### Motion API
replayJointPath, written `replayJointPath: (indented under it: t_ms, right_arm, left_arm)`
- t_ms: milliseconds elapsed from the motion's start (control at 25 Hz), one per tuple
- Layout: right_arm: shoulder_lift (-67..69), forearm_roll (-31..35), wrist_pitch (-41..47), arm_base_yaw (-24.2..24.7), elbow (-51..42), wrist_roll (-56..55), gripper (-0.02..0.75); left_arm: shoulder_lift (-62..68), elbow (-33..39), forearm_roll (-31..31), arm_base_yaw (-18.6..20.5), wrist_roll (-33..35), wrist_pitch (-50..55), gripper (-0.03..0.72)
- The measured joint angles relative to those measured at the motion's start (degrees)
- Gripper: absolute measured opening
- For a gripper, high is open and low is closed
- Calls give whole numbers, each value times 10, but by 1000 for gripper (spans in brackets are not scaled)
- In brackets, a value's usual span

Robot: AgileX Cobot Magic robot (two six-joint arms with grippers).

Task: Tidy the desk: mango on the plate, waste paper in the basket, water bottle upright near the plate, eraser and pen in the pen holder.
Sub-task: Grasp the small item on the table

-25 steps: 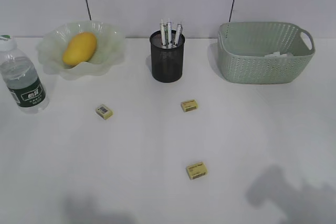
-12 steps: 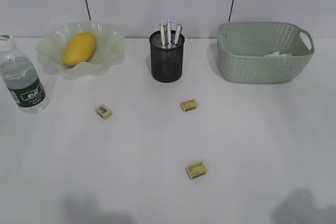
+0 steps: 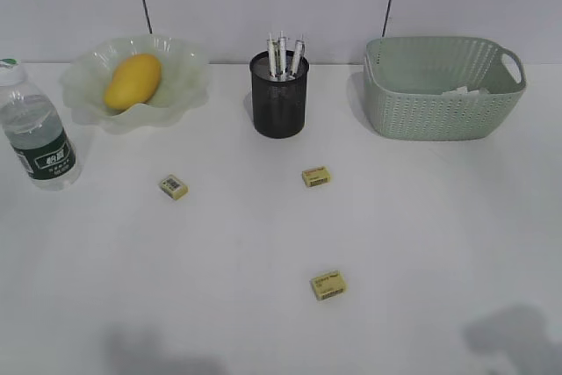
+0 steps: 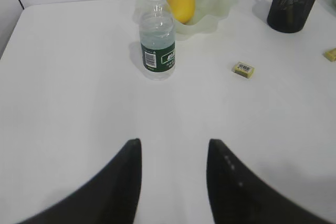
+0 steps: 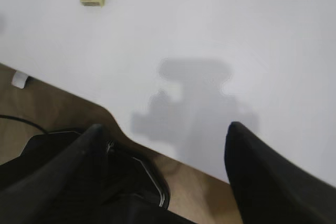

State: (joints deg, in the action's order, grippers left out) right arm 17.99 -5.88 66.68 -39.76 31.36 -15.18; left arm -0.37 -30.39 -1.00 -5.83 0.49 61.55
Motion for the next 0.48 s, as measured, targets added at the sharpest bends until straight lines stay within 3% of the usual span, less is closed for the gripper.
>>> replayJointPath:
  t_ms: [160,480]
  right_arm:
    - [0,-5,-2,34,0,-2,554]
    - [0,-6,-3,182,0,-6,554]
  left_arm:
    - [0,0,0,0,0,0,316]
    - [0,0,-1,0,0,-1,309]
